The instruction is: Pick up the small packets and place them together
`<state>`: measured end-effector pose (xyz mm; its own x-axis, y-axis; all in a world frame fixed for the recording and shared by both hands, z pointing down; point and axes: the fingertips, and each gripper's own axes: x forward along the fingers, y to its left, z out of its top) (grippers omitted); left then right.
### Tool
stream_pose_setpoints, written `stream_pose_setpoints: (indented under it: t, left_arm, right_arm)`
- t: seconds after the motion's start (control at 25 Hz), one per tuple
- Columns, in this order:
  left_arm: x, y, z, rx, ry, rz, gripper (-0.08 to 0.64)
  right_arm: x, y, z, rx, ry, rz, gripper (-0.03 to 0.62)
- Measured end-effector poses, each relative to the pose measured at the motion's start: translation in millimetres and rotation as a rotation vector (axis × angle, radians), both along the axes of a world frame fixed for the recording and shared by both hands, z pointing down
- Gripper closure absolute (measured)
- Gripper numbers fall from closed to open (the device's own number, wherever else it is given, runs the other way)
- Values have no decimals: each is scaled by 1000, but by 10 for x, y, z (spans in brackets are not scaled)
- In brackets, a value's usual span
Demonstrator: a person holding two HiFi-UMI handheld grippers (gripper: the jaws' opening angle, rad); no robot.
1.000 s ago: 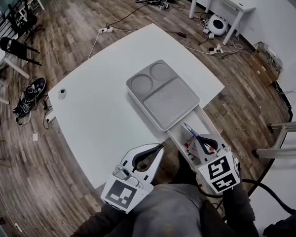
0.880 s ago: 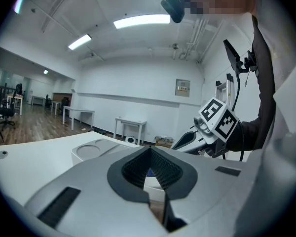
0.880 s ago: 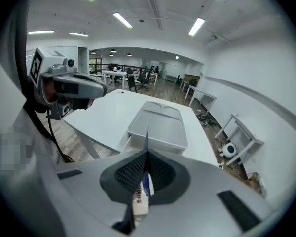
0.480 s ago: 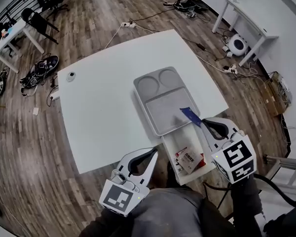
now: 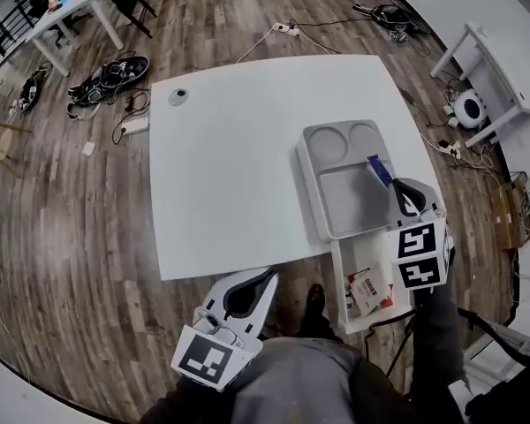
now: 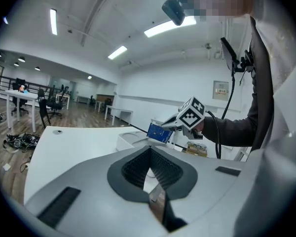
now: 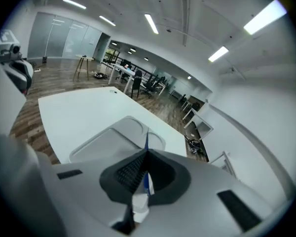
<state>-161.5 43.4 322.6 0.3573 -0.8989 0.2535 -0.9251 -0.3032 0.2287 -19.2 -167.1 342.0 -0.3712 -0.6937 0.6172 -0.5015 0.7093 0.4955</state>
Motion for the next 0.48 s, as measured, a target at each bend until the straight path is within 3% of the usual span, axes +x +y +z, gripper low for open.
stream_pose_setpoints:
  t: [0.24,0.48]
  left_arm:
    - [-226,199,69,-26,16,-88,558]
    - [-318,354,112,-41,23,-137,558]
  right_arm:
    - [-328,118,474,-82,45,-46,587]
    - [-488,237,732,-202,7,-71,583]
